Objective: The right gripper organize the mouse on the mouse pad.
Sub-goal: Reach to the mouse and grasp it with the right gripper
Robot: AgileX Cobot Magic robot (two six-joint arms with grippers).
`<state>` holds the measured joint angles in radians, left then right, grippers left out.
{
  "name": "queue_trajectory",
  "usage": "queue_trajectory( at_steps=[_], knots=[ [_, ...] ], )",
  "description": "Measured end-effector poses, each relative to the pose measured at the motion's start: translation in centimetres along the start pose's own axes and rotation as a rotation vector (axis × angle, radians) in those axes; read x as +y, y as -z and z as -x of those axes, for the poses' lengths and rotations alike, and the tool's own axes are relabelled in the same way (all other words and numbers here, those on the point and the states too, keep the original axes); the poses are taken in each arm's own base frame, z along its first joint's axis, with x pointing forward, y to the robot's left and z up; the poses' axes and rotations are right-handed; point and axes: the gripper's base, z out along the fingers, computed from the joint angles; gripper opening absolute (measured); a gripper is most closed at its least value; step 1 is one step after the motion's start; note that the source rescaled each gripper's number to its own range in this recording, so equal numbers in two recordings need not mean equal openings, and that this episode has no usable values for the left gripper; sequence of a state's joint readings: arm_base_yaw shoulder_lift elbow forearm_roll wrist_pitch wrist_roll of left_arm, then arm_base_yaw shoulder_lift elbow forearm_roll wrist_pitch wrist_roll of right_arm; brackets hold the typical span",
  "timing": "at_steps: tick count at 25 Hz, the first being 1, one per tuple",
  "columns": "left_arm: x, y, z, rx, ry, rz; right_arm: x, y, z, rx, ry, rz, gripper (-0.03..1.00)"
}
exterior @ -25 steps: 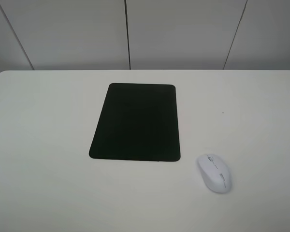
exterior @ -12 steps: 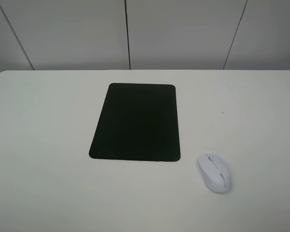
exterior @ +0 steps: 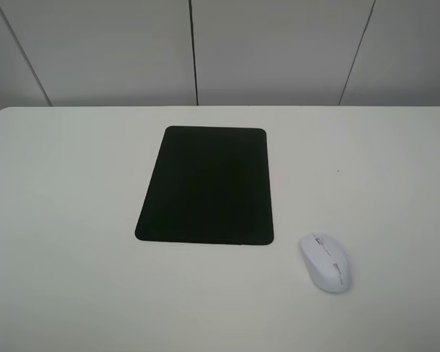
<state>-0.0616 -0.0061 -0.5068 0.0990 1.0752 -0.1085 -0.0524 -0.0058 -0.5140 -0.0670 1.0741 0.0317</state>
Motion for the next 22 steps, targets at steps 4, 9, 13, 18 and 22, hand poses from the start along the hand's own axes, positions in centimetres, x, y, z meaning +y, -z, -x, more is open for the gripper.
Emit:
queue_trajectory(
  at_steps=[4,9,13,18,22],
  knots=[
    [0.0,0.0,0.0,0.0,0.0,0.0,0.0,0.0,0.0,0.0,0.0,0.0,1.0],
    [0.0,0.0,0.0,0.0,0.0,0.0,0.1,-1.0,0.8,0.077,-0.001,0.009,1.0],
    [0.0,0.0,0.0,0.0,0.0,0.0,0.3,-2.5,3.0,0.106,0.002,0.015,1.0],
    [0.0,0.0,0.0,0.0,0.0,0.0,0.6,-6.2,6.3,0.191,-0.013,0.028,1.0],
    [0.0,0.0,0.0,0.0,0.0,0.0,1.2,-10.2,6.9,0.332,-0.065,0.047,1.0]
  ],
)
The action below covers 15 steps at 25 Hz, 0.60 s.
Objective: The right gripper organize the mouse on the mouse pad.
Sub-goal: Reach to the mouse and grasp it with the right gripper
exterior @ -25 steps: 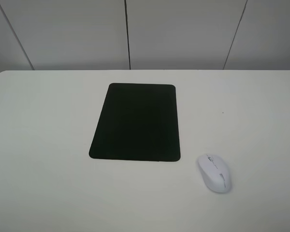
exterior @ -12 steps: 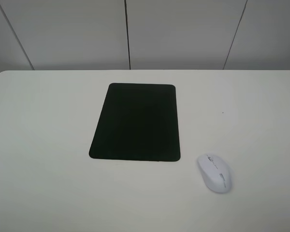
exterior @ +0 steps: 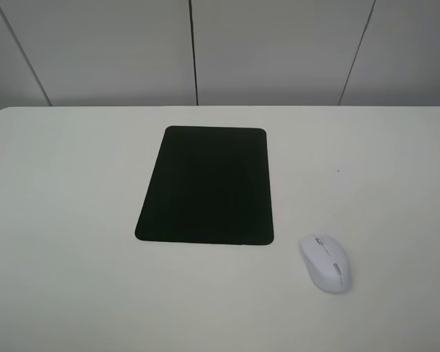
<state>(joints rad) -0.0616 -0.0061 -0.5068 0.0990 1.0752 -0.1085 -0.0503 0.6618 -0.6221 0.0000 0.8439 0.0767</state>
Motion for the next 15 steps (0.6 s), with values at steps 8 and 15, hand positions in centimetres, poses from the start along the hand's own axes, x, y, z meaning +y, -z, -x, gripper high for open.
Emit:
queue_trajectory(
  at_steps=[8,15],
  knots=[
    [0.0,0.0,0.0,0.0,0.0,0.0,4.1,-7.6,0.9,0.231,0.082,0.11,1.0],
    [0.0,0.0,0.0,0.0,0.0,0.0,7.1,-13.1,-0.8,0.432,0.129,0.117,1.0]
  ],
)
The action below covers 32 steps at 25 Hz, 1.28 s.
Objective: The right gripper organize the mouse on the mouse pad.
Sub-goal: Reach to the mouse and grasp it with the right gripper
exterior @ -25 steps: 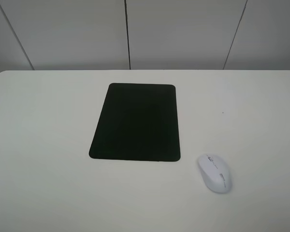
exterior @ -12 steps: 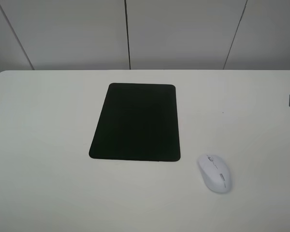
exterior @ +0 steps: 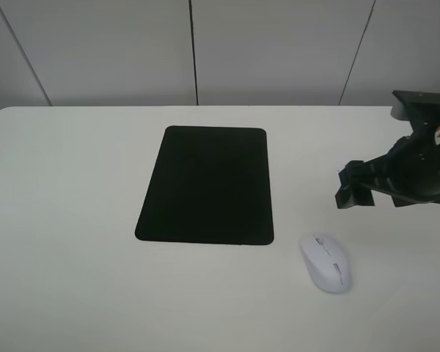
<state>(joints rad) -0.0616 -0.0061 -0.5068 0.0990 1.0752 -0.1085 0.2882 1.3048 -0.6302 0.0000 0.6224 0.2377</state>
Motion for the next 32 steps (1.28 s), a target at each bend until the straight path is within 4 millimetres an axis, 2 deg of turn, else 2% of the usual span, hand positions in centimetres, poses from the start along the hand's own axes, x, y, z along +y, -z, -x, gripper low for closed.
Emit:
queue_trajectory(
  at_steps=[8,11,17,32],
  knots=[
    [0.0,0.0,0.0,0.0,0.0,0.0,2.2,-3.1,1.4,0.139,0.103,-0.021,1.0],
    [0.0,0.0,0.0,0.0,0.0,0.0,2.3,-4.6,1.2,0.206,0.101,-0.034,1.0],
    [0.0,0.0,0.0,0.0,-0.001,0.003,4.0,-6.3,0.4,0.257,0.164,-0.024,1.0],
    [0.0,0.0,0.0,0.0,-0.001,0.003,4.3,-8.9,-0.5,0.327,0.126,-0.022,1.0]
  ],
)
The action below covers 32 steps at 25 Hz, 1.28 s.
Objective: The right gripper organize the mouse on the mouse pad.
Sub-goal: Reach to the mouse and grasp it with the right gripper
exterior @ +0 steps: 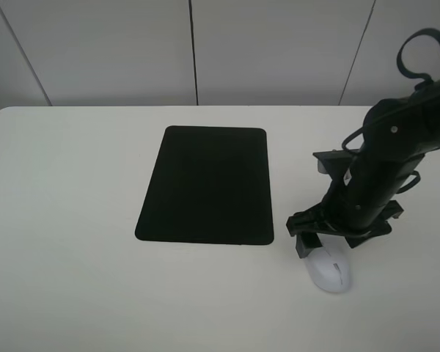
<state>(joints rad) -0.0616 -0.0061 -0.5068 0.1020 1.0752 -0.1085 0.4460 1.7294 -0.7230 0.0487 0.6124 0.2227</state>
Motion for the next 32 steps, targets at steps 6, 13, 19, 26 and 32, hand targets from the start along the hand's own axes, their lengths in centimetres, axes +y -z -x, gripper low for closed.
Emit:
queue_trajectory(
  at_steps=[6,13,19,26,32],
  knots=[
    [0.0,0.0,0.0,0.0,0.0,0.0,0.3,-0.6,0.1,0.002,0.008,0.0,1.0],
    [0.0,0.0,0.0,0.0,0.0,0.0,1.0,-1.9,-0.2,0.045,0.006,-0.002,1.0],
    [0.0,0.0,0.0,0.0,0.0,0.0,0.9,-2.4,-0.2,0.062,0.006,-0.012,1.0],
    [0.0,0.0,0.0,0.0,0.0,0.0,0.9,-2.4,-0.2,0.063,0.006,-0.013,1.0],
    [0.0,0.0,0.0,0.0,0.0,0.0,0.8,-2.9,-0.2,0.078,0.01,-0.02,0.99]
  ],
)
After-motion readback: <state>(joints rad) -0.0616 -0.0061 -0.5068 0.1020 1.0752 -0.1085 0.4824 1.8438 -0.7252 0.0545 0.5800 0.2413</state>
